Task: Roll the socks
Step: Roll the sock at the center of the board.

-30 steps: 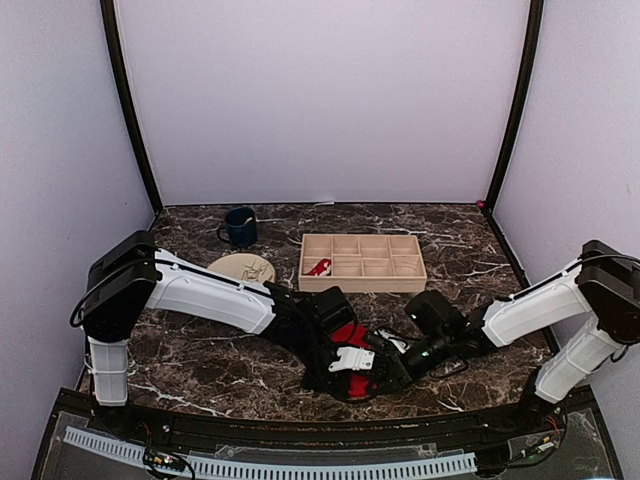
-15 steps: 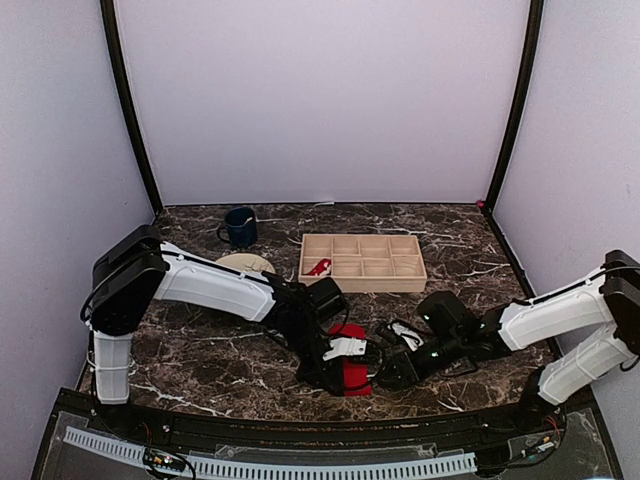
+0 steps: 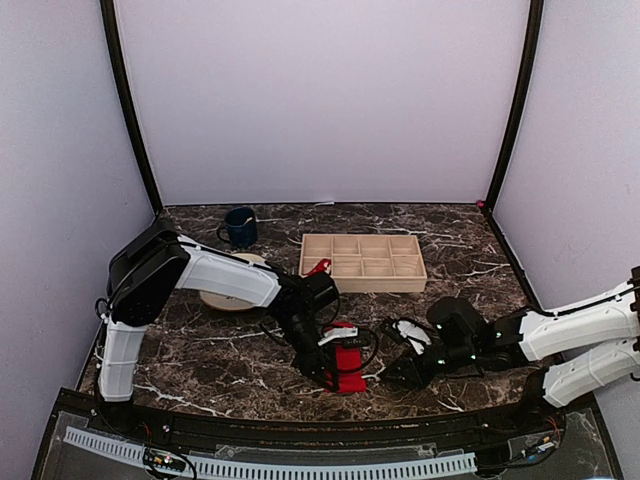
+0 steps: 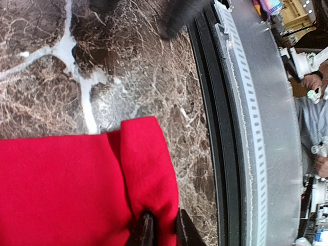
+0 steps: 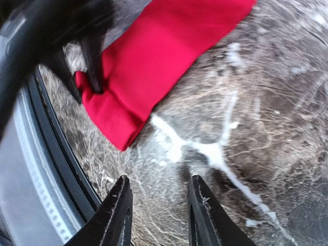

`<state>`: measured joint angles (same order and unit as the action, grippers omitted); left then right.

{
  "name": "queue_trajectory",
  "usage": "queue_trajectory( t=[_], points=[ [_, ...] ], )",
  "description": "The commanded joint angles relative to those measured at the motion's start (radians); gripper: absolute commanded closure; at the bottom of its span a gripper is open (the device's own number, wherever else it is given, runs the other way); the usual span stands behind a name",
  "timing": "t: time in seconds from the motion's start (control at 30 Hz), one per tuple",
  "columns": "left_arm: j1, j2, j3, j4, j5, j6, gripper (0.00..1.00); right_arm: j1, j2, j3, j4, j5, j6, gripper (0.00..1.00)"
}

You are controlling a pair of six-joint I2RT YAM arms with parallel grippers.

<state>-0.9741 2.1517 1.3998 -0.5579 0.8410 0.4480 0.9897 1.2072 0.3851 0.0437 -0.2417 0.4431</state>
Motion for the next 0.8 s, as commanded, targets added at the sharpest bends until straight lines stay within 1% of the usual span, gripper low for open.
queue_trajectory(
  t=[0.0,0.17,0.3,0.5,0.67,0.77],
  points=[
    [0.023,0.062,0.000,-0.121,0.019,-0.013,0.83,0.109,0.002,0.030,-0.007,0.161,-0.089,0.65],
    [0.042,0.081,0.001,-0.134,0.065,-0.012,0.83,0.215,0.074,0.098,-0.021,0.262,-0.152,0.65],
    [0.054,0.086,-0.001,-0.132,0.097,-0.008,0.83,0.270,0.130,0.146,-0.012,0.314,-0.203,0.65],
    [0.064,0.087,-0.012,-0.115,0.123,-0.017,0.83,0.307,0.225,0.227,-0.015,0.352,-0.299,0.65],
    [0.068,0.085,-0.026,-0.099,0.130,-0.019,0.83,0.310,0.280,0.259,-0.019,0.340,-0.351,0.64],
    [0.074,0.086,-0.028,-0.103,0.136,-0.014,0.83,0.310,0.301,0.271,-0.019,0.331,-0.373,0.62]
  ],
)
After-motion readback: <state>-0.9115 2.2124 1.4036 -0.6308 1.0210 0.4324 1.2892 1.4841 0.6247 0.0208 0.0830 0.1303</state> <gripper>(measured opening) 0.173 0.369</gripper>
